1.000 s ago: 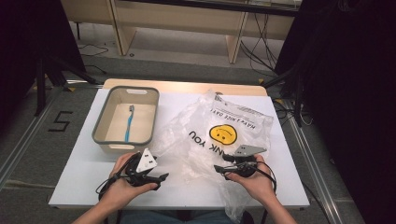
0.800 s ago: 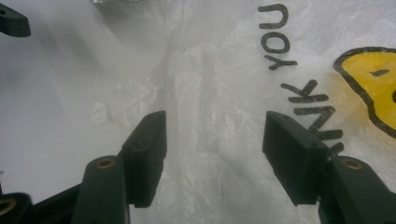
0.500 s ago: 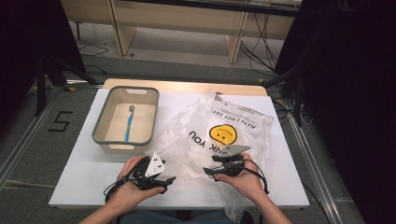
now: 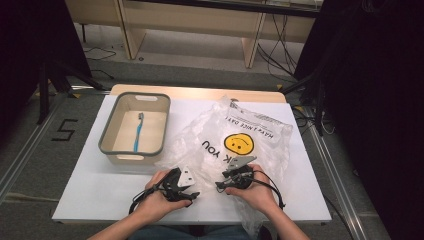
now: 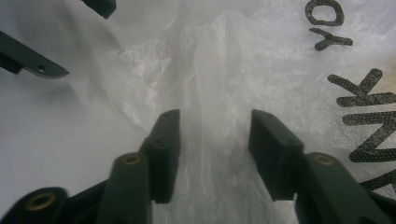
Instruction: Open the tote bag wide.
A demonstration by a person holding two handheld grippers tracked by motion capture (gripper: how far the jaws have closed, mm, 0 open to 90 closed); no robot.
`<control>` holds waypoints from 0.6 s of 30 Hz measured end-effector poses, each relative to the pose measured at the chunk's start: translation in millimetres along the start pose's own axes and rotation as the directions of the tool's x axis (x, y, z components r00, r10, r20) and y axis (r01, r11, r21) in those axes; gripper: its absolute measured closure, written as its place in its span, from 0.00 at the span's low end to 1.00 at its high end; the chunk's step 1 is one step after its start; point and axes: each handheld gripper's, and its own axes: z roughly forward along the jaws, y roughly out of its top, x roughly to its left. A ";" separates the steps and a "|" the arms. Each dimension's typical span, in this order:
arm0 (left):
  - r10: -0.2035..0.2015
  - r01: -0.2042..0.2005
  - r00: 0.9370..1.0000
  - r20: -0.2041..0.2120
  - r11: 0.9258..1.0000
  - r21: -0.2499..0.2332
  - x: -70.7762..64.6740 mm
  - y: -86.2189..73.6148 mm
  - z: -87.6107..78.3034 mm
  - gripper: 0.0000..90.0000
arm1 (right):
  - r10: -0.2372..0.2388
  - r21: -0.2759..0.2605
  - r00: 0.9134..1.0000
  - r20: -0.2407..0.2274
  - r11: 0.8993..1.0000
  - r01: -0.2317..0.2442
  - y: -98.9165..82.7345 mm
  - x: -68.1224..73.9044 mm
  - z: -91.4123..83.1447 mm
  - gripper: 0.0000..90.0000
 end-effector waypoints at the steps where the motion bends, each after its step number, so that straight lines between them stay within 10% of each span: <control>1: -0.003 0.003 1.000 0.001 1.000 0.003 0.2 0.2 1.4 0.49 | 0.003 0.001 1.000 -0.002 1.000 -0.003 0.5 -0.4 -0.2 0.66; 11: 0.015 -0.015 1.000 0.027 1.000 0.007 -1.7 9.2 14.9 0.55 | 0.040 -0.023 0.999 -0.017 0.999 -0.041 3.5 -2.9 -4.9 1.00; 18: -0.007 0.007 0.999 0.049 1.000 0.003 1.4 12.9 19.6 0.60 | 0.050 -0.044 0.999 0.005 0.998 -0.049 6.1 -3.5 -11.6 1.00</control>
